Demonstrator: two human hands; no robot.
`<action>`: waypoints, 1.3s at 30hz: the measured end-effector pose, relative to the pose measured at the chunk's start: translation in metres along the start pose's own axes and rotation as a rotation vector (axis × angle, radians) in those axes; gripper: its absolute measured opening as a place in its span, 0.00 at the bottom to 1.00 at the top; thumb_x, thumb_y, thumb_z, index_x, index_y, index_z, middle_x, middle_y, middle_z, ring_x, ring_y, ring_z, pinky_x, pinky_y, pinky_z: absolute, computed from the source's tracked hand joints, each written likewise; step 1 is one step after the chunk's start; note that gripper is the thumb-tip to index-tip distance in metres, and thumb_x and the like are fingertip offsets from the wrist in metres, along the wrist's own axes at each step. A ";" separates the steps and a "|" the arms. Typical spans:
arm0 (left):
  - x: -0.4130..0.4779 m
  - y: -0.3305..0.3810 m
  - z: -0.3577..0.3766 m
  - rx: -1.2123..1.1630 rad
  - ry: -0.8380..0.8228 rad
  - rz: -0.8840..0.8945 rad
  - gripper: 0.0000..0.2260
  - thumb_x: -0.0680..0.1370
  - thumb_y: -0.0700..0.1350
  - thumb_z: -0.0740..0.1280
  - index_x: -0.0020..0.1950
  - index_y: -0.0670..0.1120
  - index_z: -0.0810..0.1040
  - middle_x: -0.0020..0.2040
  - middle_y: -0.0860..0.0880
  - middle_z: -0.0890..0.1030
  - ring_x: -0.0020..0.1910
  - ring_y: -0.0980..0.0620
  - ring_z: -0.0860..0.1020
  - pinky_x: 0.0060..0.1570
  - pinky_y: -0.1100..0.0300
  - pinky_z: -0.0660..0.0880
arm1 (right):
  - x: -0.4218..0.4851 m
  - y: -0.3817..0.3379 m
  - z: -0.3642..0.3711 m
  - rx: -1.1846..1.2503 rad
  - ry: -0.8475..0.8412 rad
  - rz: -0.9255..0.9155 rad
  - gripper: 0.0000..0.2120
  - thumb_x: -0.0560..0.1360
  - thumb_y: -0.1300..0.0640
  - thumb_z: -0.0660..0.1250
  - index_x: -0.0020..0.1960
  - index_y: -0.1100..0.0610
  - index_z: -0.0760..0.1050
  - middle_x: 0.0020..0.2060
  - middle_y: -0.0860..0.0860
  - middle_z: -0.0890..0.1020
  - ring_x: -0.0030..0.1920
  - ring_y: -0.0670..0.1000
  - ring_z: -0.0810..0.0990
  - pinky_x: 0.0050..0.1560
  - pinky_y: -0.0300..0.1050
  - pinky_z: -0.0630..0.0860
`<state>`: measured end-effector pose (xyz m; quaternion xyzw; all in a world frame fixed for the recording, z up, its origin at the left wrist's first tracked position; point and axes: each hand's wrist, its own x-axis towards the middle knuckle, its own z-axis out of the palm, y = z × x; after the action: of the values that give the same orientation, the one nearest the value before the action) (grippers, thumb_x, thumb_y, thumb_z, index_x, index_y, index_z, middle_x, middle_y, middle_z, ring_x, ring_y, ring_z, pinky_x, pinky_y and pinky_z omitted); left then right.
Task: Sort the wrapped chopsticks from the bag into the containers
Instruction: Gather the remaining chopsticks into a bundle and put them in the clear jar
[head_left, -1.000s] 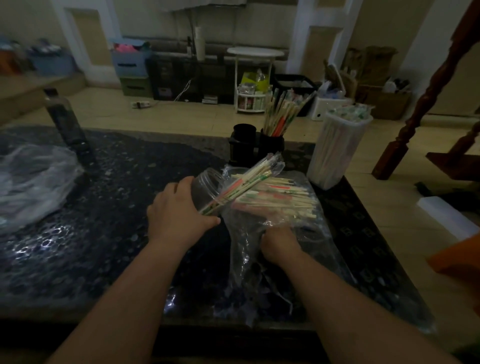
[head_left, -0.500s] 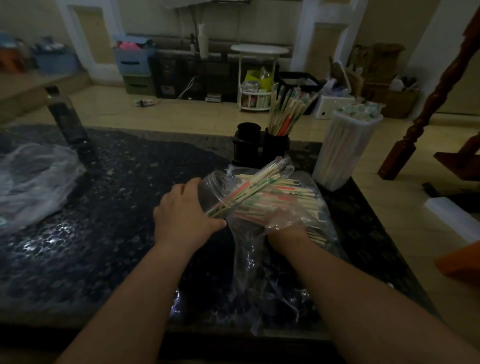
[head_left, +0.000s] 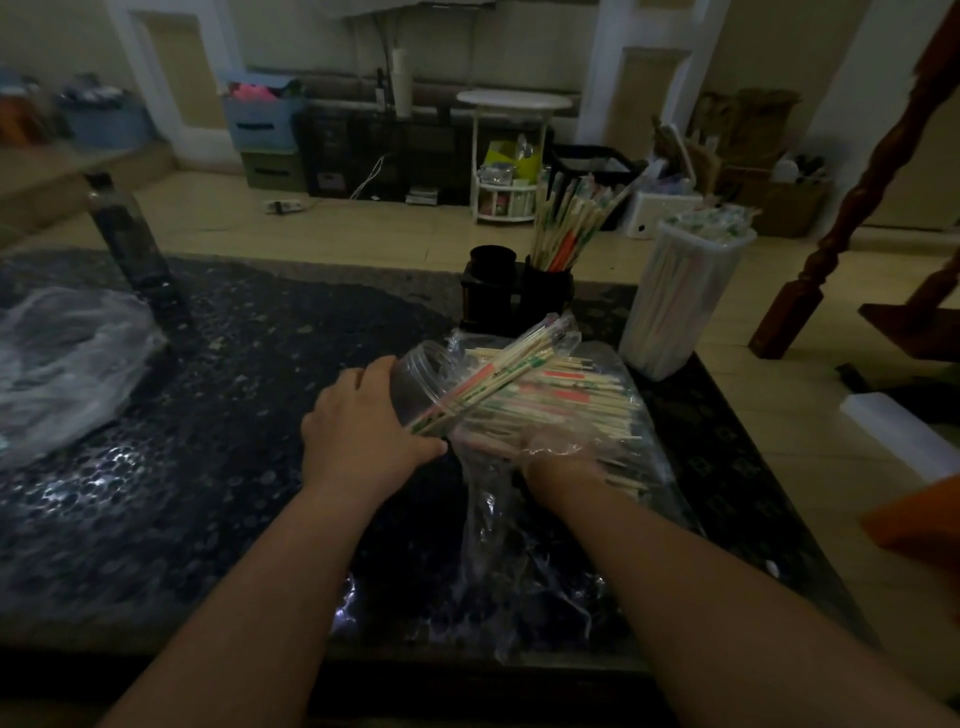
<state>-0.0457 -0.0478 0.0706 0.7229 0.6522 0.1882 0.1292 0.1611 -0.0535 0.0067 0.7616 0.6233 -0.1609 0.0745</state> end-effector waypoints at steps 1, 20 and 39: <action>0.000 0.000 0.000 0.003 -0.001 -0.001 0.48 0.63 0.63 0.77 0.76 0.54 0.58 0.70 0.47 0.68 0.68 0.43 0.68 0.65 0.44 0.68 | 0.000 -0.001 -0.001 -0.036 0.018 -0.013 0.18 0.83 0.51 0.55 0.69 0.54 0.72 0.69 0.55 0.73 0.67 0.59 0.72 0.67 0.53 0.69; -0.002 -0.003 -0.005 0.017 0.007 0.003 0.47 0.63 0.64 0.77 0.76 0.53 0.59 0.70 0.46 0.69 0.68 0.42 0.68 0.65 0.44 0.69 | -0.045 -0.007 0.000 -0.047 0.185 -0.111 0.19 0.81 0.53 0.58 0.72 0.49 0.65 0.60 0.57 0.80 0.56 0.59 0.81 0.47 0.51 0.75; -0.007 -0.013 -0.005 0.077 0.000 -0.017 0.48 0.61 0.65 0.77 0.75 0.53 0.60 0.68 0.46 0.70 0.66 0.42 0.70 0.63 0.44 0.70 | -0.113 -0.007 -0.051 -0.007 0.199 -0.345 0.18 0.73 0.35 0.65 0.48 0.49 0.80 0.41 0.48 0.79 0.43 0.52 0.76 0.40 0.45 0.68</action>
<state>-0.0603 -0.0533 0.0687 0.7219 0.6650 0.1616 0.1027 0.1428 -0.1405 0.0928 0.6553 0.7495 -0.0929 -0.0135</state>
